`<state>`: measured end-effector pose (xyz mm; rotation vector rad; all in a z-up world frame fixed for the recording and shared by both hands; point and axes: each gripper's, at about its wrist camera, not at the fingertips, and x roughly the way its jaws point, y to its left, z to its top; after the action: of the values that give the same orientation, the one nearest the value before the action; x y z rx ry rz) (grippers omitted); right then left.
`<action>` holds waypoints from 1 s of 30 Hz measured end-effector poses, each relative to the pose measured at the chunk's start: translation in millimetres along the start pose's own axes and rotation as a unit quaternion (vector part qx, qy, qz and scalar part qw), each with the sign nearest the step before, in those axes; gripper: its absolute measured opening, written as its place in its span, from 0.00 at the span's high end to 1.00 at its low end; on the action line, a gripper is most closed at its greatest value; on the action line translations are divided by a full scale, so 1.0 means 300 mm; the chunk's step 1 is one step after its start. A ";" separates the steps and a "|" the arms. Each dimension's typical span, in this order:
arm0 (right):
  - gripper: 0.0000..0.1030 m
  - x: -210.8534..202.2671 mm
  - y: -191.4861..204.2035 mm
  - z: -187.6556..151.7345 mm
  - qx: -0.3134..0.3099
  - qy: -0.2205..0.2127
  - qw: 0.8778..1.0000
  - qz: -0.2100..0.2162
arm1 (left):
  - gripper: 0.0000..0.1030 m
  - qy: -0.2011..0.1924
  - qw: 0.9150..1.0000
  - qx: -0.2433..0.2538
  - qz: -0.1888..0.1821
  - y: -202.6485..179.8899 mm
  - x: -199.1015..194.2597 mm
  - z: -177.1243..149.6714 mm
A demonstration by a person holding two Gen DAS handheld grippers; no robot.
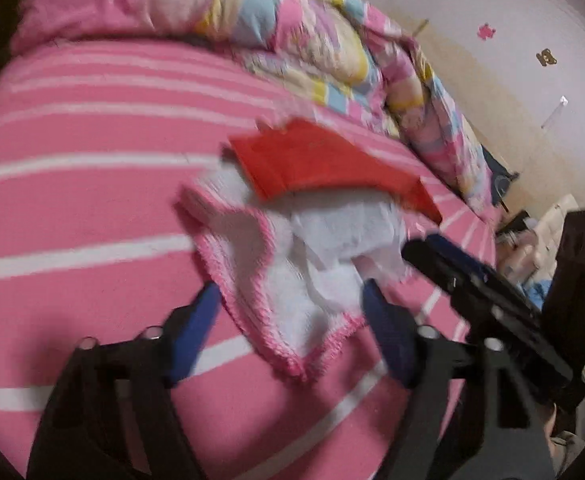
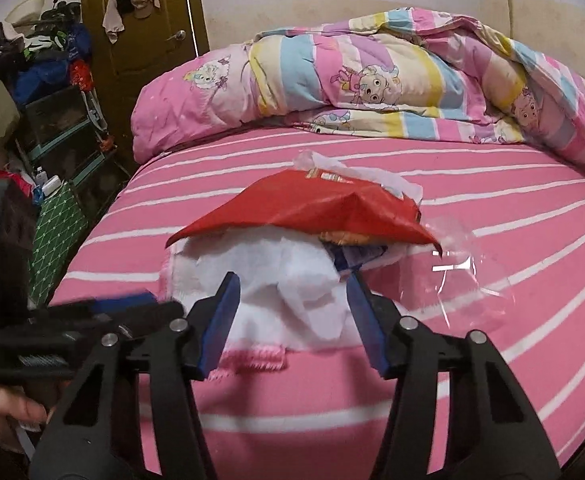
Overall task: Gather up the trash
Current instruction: 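Return both tools to the bed and close them on the remaining trash, then lift a white tissue with the right tool while the left tool lifts the pink-edged cloth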
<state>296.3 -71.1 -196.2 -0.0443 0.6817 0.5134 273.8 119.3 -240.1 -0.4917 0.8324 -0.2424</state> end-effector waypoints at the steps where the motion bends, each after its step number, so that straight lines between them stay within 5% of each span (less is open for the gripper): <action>1: 0.48 0.011 -0.005 0.003 0.002 0.003 1.000 -0.001 | 0.34 0.000 1.000 0.002 0.002 -0.001 0.010 -0.007; 6: 0.56 0.053 -0.014 0.012 0.006 0.013 1.000 -0.002 | 0.40 0.004 1.000 0.003 -0.008 -0.006 0.022 -0.010; 9: 0.81 0.070 -0.016 0.020 0.008 0.017 1.000 -0.003 | 0.48 0.004 1.000 -0.002 -0.014 0.005 0.027 -0.012; 11: 0.97 0.074 -0.016 0.020 0.011 0.021 1.000 -0.003 | 0.61 0.006 1.000 -0.009 -0.020 0.012 0.032 -0.014; 14: 0.98 0.059 -0.013 0.020 0.011 0.016 1.000 -0.004 | 0.89 0.015 0.999 -0.027 -0.030 0.032 0.036 -0.017; 16: 0.98 0.043 -0.016 0.018 0.013 0.012 1.000 -0.003 | 0.93 0.005 0.999 -0.031 -0.036 0.035 0.016 -0.016; 30: 0.98 -0.227 0.079 -0.041 0.027 -0.025 0.999 0.037 | 0.93 -0.039 0.998 -0.016 -0.040 -0.070 -0.270 -0.097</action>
<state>233.1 -82.8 -161.0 0.0439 0.6494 0.5654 198.6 123.7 -193.7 -0.5625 0.7423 -0.2829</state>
